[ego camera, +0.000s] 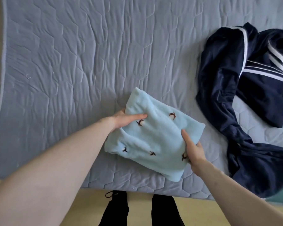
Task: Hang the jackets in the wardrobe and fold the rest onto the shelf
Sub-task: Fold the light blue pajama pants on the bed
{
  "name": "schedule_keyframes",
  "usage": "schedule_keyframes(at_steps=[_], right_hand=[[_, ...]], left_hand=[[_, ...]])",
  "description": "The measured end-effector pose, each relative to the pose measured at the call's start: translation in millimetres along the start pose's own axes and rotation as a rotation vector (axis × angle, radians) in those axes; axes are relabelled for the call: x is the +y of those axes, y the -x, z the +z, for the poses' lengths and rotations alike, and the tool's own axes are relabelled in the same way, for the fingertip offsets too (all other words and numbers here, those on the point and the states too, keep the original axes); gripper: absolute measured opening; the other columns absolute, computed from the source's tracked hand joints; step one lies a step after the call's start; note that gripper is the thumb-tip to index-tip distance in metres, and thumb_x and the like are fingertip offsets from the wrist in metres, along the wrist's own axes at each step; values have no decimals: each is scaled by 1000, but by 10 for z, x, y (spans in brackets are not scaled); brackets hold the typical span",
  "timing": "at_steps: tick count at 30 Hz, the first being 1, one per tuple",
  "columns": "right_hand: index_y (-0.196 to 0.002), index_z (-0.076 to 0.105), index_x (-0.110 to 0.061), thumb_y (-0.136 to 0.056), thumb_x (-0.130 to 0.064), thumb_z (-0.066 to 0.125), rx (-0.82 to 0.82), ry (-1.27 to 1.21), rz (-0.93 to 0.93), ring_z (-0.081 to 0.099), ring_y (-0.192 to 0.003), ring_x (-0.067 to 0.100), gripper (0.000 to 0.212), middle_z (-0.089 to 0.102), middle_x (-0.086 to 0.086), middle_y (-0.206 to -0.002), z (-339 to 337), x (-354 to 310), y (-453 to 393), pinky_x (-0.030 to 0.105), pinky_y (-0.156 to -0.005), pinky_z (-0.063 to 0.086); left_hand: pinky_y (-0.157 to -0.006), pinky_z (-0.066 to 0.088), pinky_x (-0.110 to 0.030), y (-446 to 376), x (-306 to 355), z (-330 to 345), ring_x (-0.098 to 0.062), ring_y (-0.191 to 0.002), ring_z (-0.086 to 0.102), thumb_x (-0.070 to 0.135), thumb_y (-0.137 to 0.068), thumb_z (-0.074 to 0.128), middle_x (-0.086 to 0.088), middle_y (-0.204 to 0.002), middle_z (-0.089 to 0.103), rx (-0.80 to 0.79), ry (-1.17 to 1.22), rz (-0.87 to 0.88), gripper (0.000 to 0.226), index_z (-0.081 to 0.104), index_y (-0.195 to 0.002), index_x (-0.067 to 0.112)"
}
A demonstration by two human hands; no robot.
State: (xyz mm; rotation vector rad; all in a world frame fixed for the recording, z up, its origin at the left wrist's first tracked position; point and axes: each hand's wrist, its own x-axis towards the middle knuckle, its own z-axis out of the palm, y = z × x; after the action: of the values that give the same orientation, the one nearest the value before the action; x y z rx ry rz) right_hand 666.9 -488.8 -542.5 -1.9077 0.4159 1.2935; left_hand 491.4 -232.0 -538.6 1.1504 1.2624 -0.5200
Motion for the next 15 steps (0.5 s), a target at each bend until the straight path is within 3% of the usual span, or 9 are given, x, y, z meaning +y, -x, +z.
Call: schedule_keyframes(at_steps=[3, 7, 12, 15], right_hand=[[-108, 66, -40, -68, -75, 80, -29, -21, 25, 77, -88, 16, 55, 79, -17, -88, -95, -68, 103, 29, -63, 57], [-113, 69, -37, -61, -77, 83, -104, 26, 7, 79, -84, 14, 67, 81, -10, -97, -191, -245, 505, 34, -69, 61], [-115, 69, -37, -53, -80, 86, -245, 137, -17, 79, -87, 14, 78, 80, -10, -101, -279, -602, 1418, 35, -74, 61], [-119, 67, -41, -56, -82, 84, -349, 185, -37, 78, -92, 14, 76, 80, -10, -106, -315, -884, 2101, 32, -71, 62]], left_hand=[[-82, 61, -35, 228, -103, 109, -15, -91, 78, 62, -51, 96, 9, -101, 80, 7, 113, 20, 70, 75, -112, 35], [-73, 61, -30, 862, -324, 219, -14, -89, 78, 57, -55, 94, 7, -100, 80, 81, 278, 23, 52, 80, -101, 38], [-85, 61, -38, 2111, -433, 235, -18, -94, 78, 60, -57, 93, 4, -104, 80, 144, 437, 10, 55, 80, -105, 38], [-79, 62, -34, 2974, -418, 159, -17, -98, 77, 58, -60, 92, 5, -108, 79, 203, 490, 46, 57, 78, -110, 36]])
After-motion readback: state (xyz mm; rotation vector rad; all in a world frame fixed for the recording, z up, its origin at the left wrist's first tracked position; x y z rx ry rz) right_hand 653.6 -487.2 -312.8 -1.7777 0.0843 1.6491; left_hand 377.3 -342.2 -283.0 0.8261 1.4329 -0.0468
